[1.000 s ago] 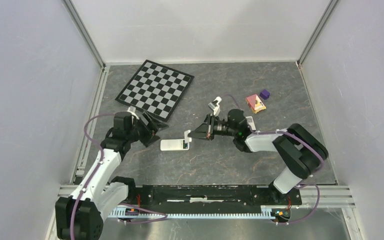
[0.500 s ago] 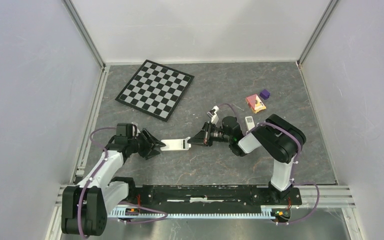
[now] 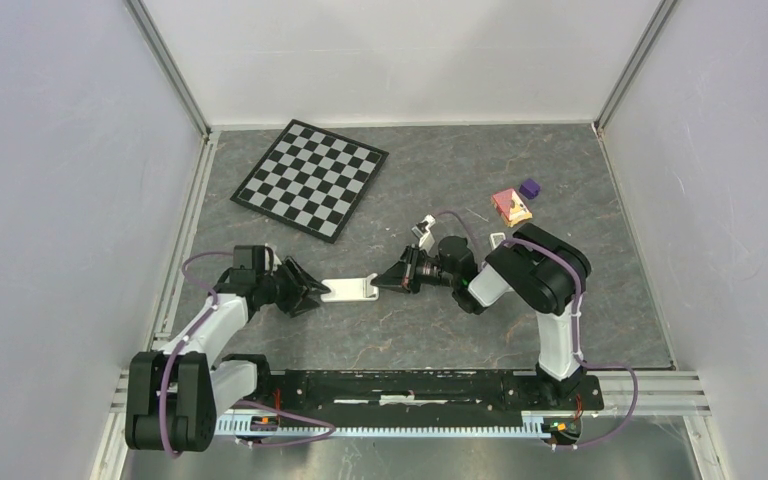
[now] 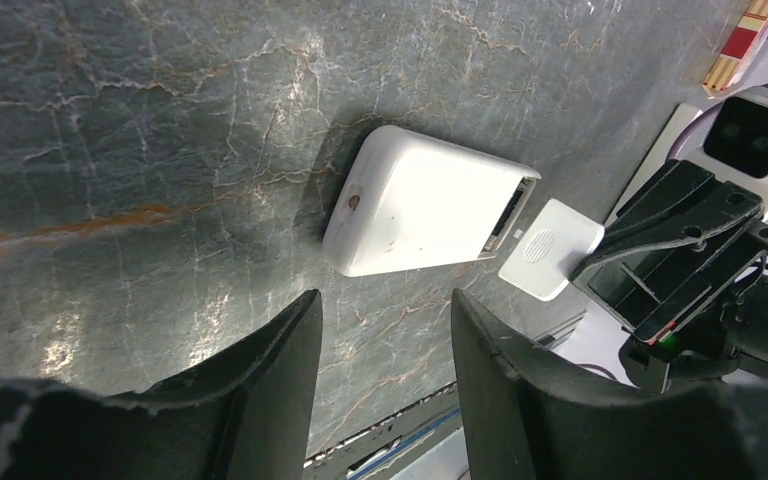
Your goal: Load the batteries into the remote control
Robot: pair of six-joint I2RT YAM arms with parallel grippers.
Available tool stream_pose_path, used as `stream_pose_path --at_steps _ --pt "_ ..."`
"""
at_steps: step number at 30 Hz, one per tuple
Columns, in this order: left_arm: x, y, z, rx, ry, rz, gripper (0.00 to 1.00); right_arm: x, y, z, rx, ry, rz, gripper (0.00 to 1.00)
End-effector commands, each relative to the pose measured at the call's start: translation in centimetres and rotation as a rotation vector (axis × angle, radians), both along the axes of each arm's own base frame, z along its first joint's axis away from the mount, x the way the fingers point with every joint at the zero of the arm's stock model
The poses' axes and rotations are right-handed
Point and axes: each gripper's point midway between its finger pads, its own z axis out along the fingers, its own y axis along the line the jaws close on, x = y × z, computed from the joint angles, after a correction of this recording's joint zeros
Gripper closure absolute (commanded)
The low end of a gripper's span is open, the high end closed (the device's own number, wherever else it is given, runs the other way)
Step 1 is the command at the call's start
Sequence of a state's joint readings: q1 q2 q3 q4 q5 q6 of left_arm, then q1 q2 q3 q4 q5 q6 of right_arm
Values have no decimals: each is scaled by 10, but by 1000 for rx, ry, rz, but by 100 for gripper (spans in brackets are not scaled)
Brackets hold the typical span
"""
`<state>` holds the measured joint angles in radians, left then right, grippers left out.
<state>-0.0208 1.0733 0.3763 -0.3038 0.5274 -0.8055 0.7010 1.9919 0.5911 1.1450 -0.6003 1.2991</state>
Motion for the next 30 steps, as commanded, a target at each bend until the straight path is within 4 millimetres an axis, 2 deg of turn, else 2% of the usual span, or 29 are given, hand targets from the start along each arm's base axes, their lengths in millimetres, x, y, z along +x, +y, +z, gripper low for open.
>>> stream_pose_path --at_steps 1,16,23,30 --pt "13 -1 10 -1 -73 -42 44 10 11 12 51 -56 -5 100" --pt "12 -1 9 -1 -67 -45 44 9 15 -6 29 -22 18 100" --pt "13 -1 9 2 -66 -44 44 2 7 -14 4 9 5 100" --pt "12 1 6 13 -57 -42 45 -4 6 -10 35 50 18 100"
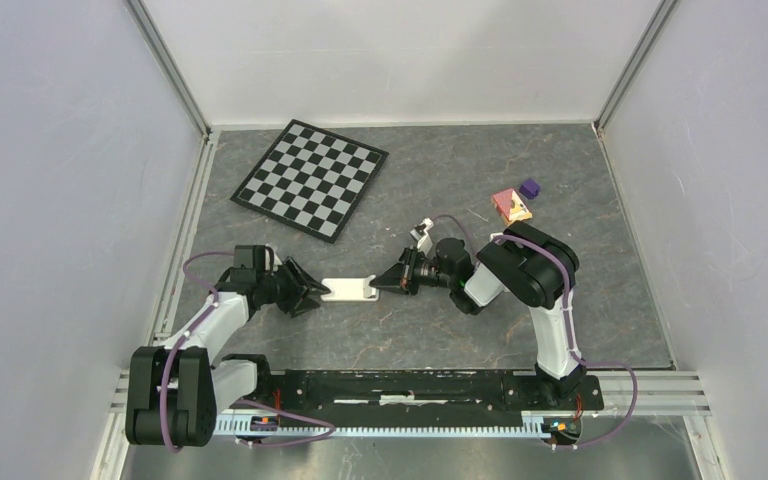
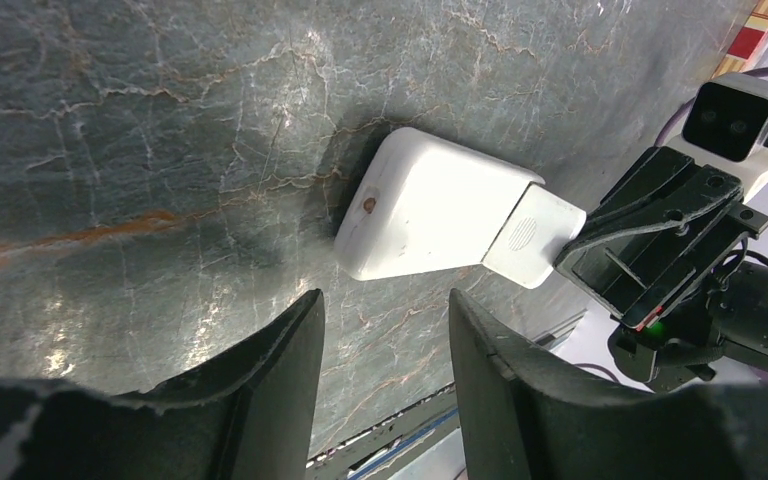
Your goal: Load the batteries into the remote control
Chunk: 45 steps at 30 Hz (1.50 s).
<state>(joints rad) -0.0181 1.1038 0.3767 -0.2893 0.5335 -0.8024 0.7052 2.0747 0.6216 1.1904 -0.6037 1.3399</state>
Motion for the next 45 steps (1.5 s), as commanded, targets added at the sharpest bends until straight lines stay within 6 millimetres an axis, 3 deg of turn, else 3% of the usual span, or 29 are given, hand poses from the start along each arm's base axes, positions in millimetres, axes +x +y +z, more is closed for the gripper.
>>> stream_pose_path --at_steps 1,16,20,26,38,45 --pt "12 1 9 18 -70 -37 46 -7 1 4 29 12 23 100" --pt "10 1 7 16 -51 -36 48 2 1 -3 15 38 -40 98" --pt "11 1 8 17 -55 -34 48 -2 -4 -10 -30 45 -58 90" --pt "13 1 9 18 -59 -37 48 -2 -9 -22 -136 30 -37 67" --pt "15 4 11 34 -63 -37 44 5 -11 -23 -294 -25 10 53" --pt "18 9 13 72 -62 -30 36 13 -20 -27 -409 -47 25 51"
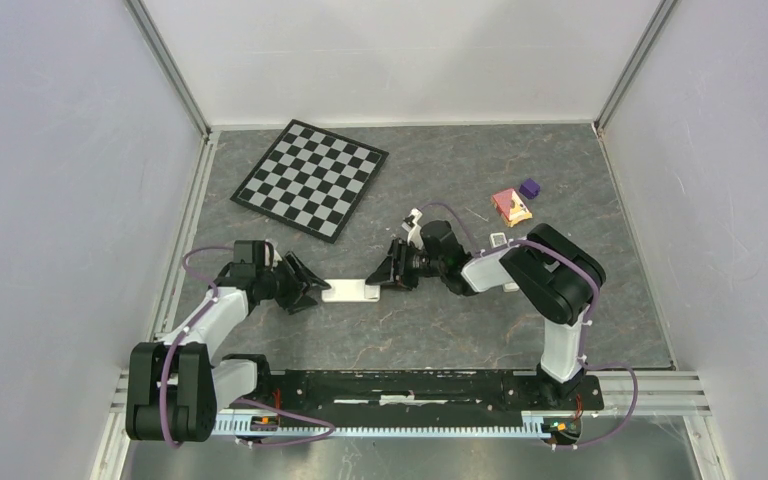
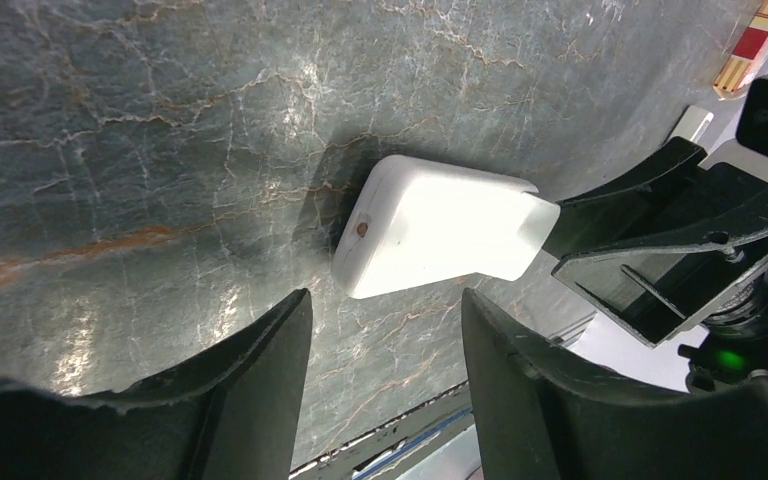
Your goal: Load the batteries into the remote control
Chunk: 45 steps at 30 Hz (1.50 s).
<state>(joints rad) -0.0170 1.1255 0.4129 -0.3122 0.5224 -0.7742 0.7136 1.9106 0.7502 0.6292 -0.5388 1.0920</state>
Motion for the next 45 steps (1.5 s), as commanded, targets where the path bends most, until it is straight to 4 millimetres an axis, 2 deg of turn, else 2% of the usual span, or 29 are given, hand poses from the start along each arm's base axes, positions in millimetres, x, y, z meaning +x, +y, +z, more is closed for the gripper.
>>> stream_pose_path --at_steps 1,9,17,28,39,45 --pt "13 7 10 55 -58 -17 36 4 -19 -22 -174 -11 -6 51" --pt "14 11 9 83 -55 -21 33 9 -28 -24 -272 -55 11 49" --pt "14 10 10 78 -56 -26 32 14 -19 1 -181 -106 1 52" --pt "14 9 10 70 -56 -31 32 17 -24 16 -169 -118 -15 53" --pt "10 -3 12 -3 -58 -60 31 18 -34 -6 -285 -129 16 52" --pt "-1 -8 6 -47 -11 -50 31 17 -30 -11 -295 -143 63 57"
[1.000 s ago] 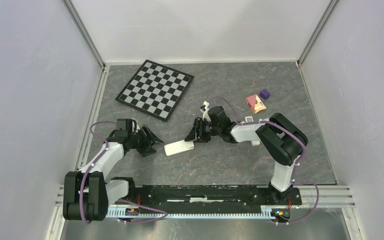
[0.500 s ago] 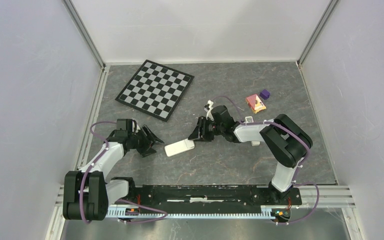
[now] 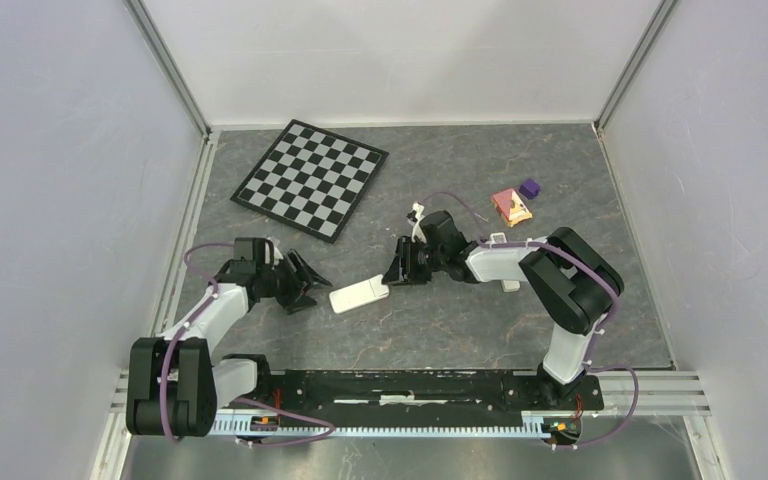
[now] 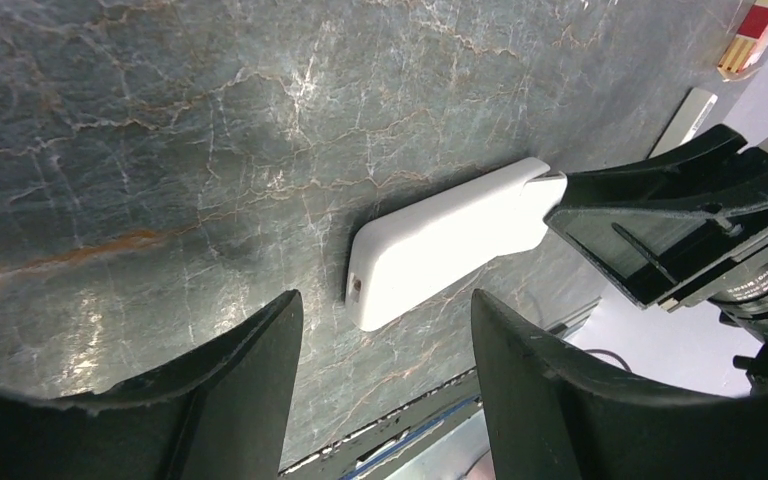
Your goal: Load the batteries into the remote control
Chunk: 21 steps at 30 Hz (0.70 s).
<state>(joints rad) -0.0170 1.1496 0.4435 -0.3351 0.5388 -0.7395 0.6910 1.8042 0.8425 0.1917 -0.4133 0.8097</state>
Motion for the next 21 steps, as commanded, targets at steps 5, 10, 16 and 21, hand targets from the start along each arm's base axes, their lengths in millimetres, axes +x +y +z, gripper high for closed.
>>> stream_pose_path --at_steps 5,10,16,21 --pt "-8 -8 -4 -65 19 20 33 3 9 -3 -29 -41 71 60" --pt "-10 -11 -10 -87 26 41 36 -1 5 -13 -70 -16 66 69" --pt "-11 -20 -12 -143 29 43 44 -5 0 -17 -97 -20 65 72" --pt "-12 -27 -16 -164 48 31 52 -8 6 -14 -73 -26 83 74"
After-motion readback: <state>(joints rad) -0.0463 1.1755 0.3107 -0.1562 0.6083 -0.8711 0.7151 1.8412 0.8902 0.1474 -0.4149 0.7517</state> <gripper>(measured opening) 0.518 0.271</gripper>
